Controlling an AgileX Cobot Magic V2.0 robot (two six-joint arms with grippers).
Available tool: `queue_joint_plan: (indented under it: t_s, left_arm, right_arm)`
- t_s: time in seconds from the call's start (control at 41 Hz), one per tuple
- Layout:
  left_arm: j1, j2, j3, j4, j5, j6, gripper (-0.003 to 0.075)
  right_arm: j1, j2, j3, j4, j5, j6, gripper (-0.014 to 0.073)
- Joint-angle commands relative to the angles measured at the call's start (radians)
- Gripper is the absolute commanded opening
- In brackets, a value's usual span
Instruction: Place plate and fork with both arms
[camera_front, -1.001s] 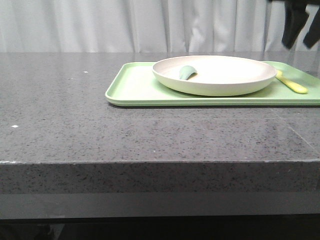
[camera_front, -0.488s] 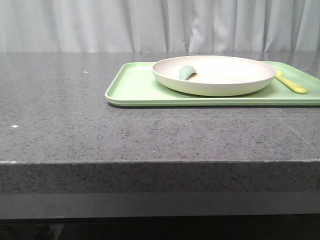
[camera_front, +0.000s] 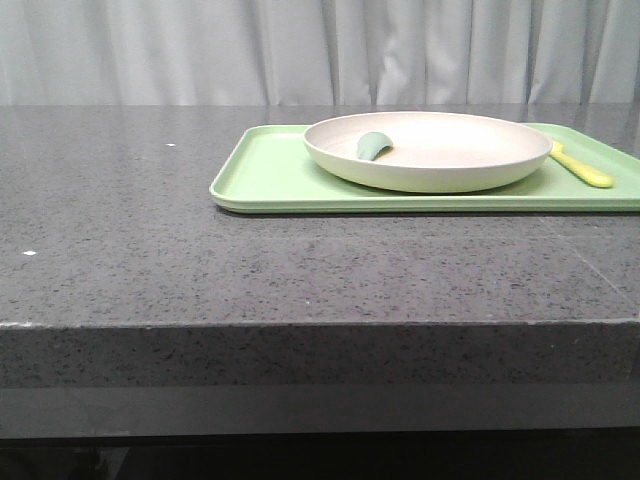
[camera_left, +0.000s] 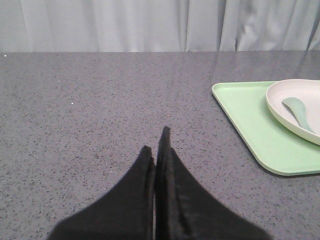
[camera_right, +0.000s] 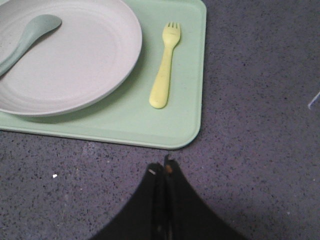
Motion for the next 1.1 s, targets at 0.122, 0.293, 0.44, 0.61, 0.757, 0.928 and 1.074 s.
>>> queue_joint_plan:
  t_s: [0.122, 0.293, 0.44, 0.61, 0.757, 0.928, 1.074]
  left_arm:
    - [0.003, 0.003, -0.026, 0.002, -0.084, 0.0, -0.0018]
    - [0.003, 0.003, -0.026, 0.002, -0.084, 0.0, -0.0018]
    - [0.003, 0.003, -0.026, 0.002, -0.084, 0.0, -0.0018]
    - [0.003, 0.003, -0.026, 0.002, -0.084, 0.0, -0.0018]
    - [0.003, 0.003, -0.026, 0.002, -0.084, 0.0, -0.0018]
    - [0.003, 0.003, -0.026, 0.002, -0.084, 0.0, -0.0018]
    - [0.003, 0.003, -0.026, 0.002, -0.084, 0.0, -0.0018]
  right_arm:
    - [-0.001, -0.356, 0.235, 0.029, -0.247, -0.013, -0.0114]
    - [-0.001, -0.55, 0.299, 0.029, -0.264, -0.013, -0.0114]
    - [-0.001, -0.603, 0.3, 0.028, -0.267, -0.013, -0.0114]
    - [-0.001, -0.604, 0.3, 0.028, -0.266, -0.013, -0.0114]
    - [-0.001, -0.604, 0.3, 0.028, -0.266, -0.013, -0.0114]
    - [-0.001, -0.604, 0.3, 0.028, -0.266, -0.013, -0.0114]
    - [-0.001, -0.604, 0.3, 0.028, -0.266, -0.013, -0.0114]
